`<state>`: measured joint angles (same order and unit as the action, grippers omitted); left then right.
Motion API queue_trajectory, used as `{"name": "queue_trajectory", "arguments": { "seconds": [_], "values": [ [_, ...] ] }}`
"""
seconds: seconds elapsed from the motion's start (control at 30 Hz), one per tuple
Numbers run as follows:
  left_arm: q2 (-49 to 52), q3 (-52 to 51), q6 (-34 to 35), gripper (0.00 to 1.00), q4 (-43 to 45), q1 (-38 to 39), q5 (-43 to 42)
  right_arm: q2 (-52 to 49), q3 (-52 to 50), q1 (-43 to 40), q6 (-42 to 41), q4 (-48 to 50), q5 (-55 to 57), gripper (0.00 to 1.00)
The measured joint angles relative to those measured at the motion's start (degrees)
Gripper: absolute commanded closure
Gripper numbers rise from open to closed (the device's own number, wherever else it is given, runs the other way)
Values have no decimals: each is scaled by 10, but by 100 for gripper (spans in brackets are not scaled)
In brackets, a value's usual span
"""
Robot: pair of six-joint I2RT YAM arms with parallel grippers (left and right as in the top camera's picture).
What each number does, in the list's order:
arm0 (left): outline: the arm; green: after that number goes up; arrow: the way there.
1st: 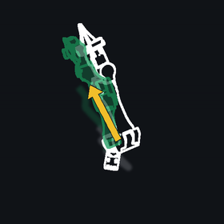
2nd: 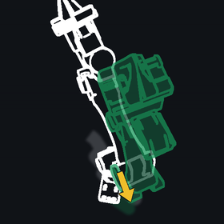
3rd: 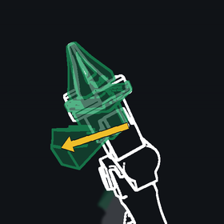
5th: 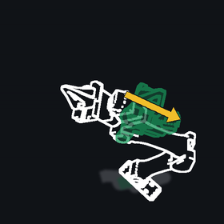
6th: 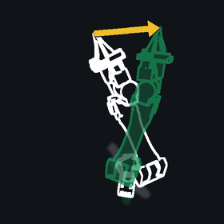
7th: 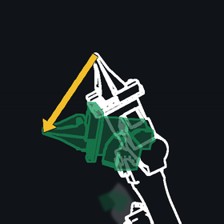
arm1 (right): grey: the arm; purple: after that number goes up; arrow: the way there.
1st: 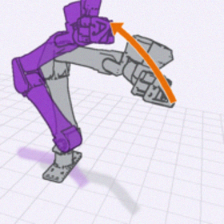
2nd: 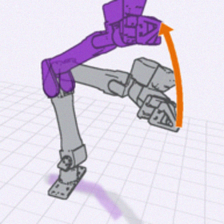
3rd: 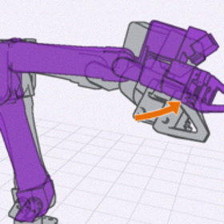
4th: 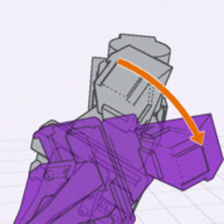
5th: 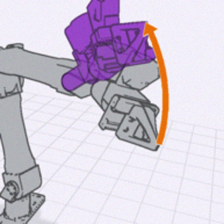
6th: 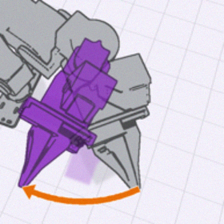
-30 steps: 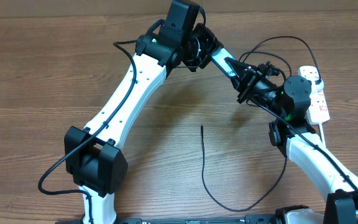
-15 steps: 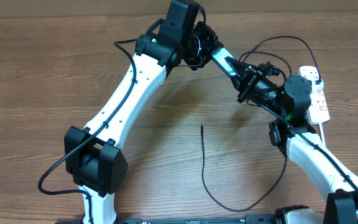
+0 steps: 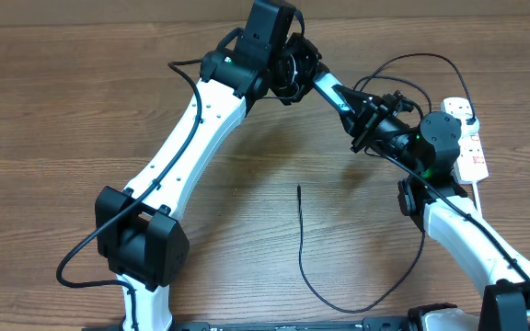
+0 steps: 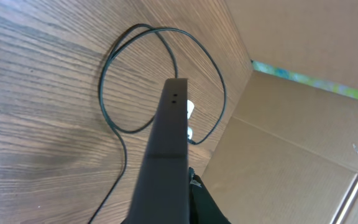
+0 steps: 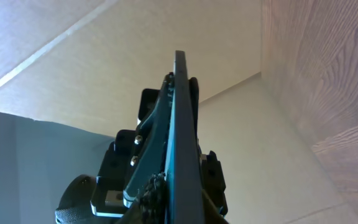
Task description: Plug charger to phone and switch on socket
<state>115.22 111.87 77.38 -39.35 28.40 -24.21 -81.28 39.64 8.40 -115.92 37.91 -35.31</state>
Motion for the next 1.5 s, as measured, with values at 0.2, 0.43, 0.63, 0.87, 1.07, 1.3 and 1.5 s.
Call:
{"name": "queue_trajectory", "arguments": {
  "seconds": [0.2, 0.43, 0.63, 0.87, 1.07, 1.3, 1.5],
  "values": [
    [0, 0, 2, 96, -1, 0, 0, 0, 0, 0, 0, 0, -3, 78],
    [2, -2, 0, 96, -10, 0, 4, 0, 0, 0, 0, 9, -4, 44],
    [2, -3, 0, 96, -11, 0, 9, 0, 0, 0, 0, 11, -5, 7],
    [2, -5, -32, 96, -12, -25, 7, 0, 0, 0, 0, 11, -12, 0],
    [3, -5, -123, 96, -14, -89, -40, 0, 0, 0, 43, 11, -41, 0],
    [3, -7, -332, 96, -113, -182, -147, 0, 0, 0, 100, 10, -77, 0],
    [3, -8, -539, 96, -234, -237, -186, 0, 0, 1, 249, 10, -126, 0]
  ]
}}
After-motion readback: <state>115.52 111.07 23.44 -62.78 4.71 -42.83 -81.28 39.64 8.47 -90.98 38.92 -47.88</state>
